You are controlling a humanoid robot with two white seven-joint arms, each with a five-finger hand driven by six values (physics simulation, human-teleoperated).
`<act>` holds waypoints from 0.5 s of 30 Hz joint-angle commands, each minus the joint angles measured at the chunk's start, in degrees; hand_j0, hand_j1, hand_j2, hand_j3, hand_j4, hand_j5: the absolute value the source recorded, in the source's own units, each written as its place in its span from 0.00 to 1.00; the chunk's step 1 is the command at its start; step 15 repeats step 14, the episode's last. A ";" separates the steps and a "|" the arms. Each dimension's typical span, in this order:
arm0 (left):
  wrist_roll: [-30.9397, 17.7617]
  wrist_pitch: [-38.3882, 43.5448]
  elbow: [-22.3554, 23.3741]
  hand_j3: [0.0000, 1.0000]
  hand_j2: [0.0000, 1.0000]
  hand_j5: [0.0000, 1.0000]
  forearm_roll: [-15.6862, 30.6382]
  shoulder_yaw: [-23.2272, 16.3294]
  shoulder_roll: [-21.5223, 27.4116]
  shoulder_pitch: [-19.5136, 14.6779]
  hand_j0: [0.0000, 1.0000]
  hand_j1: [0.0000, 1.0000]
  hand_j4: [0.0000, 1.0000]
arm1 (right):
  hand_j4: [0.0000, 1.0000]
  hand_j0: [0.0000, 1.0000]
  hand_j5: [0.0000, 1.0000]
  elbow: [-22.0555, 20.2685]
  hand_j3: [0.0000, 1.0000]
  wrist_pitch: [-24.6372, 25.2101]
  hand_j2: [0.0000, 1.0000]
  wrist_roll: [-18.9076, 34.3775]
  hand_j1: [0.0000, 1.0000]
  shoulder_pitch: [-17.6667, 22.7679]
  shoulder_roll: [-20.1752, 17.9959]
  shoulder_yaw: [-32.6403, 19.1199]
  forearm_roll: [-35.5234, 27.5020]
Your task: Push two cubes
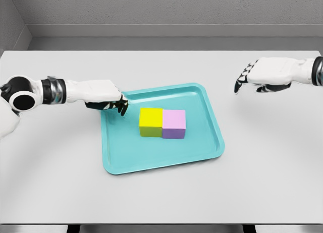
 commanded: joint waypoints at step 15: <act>0.01 0.14 19.04 1.00 1.00 1.00 12.72 10.22 7.93 0.62 1.00 1.00 1.00 | 1.00 1.00 1.00 3.99 1.00 0.18 1.00 -0.02 1.00 4.58 1.87 -8.15 -0.23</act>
